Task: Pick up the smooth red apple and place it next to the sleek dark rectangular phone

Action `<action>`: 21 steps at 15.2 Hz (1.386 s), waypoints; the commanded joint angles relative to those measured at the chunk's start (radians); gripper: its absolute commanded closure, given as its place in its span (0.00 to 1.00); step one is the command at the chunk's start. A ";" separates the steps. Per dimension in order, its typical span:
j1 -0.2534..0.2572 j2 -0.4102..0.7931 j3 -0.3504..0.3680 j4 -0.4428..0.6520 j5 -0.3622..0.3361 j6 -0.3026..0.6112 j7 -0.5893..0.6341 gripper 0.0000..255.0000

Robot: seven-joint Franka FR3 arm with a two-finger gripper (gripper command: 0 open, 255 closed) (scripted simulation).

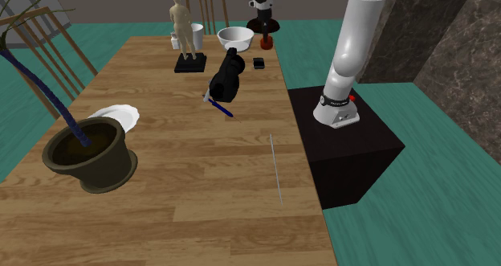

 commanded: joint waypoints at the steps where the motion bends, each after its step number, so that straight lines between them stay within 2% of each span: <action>1: -0.002 0.018 -0.001 -0.011 0.010 0.027 -0.008 1.00; 3: -0.004 0.036 0.000 -0.023 0.021 0.055 -0.015 1.00; 11: -0.004 0.036 0.000 -0.023 0.021 0.055 -0.015 1.00; 12: -0.004 0.036 0.000 -0.023 0.021 0.055 -0.015 0.00; 17: -0.004 0.036 0.000 -0.023 0.021 0.055 -0.015 0.00; 21: 0.004 -0.021 0.001 0.053 -0.011 -0.071 0.009 0.00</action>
